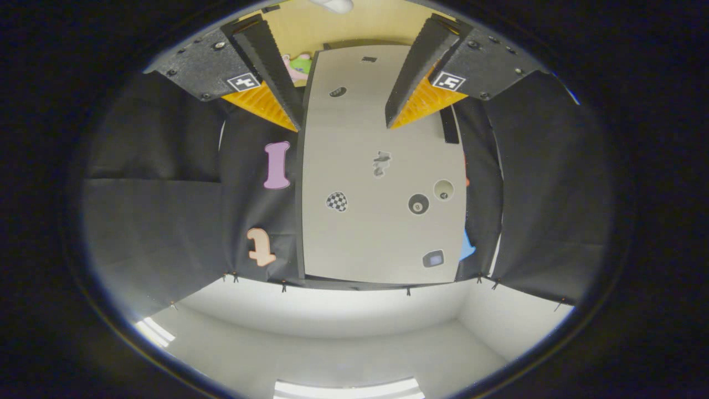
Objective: Open the shoe cabinet door, grab the shoes and put them into the shoe cabinet, then close the shoe cabinet door.
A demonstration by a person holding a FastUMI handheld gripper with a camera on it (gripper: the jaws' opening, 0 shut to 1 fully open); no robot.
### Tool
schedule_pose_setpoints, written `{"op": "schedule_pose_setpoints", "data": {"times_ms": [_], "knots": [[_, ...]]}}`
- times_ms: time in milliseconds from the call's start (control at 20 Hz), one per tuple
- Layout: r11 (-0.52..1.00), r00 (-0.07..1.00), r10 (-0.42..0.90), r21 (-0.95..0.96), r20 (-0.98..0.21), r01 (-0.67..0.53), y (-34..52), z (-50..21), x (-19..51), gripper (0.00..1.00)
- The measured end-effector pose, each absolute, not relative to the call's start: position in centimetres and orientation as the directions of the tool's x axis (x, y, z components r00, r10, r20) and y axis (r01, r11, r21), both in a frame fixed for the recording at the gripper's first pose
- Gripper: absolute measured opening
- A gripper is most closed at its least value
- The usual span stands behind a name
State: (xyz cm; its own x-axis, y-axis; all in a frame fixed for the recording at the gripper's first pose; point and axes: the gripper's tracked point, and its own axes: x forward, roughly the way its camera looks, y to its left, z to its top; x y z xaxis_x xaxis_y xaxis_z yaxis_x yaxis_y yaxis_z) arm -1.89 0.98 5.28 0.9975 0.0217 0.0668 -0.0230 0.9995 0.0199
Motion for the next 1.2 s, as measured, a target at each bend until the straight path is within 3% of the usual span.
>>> {"op": "schedule_pose_setpoints", "data": {"times_ms": [1200], "knots": [[1.000,0.997,0.014,0.016,0.070,-0.015,1.0,4.8,-3.2,0.97]]}}
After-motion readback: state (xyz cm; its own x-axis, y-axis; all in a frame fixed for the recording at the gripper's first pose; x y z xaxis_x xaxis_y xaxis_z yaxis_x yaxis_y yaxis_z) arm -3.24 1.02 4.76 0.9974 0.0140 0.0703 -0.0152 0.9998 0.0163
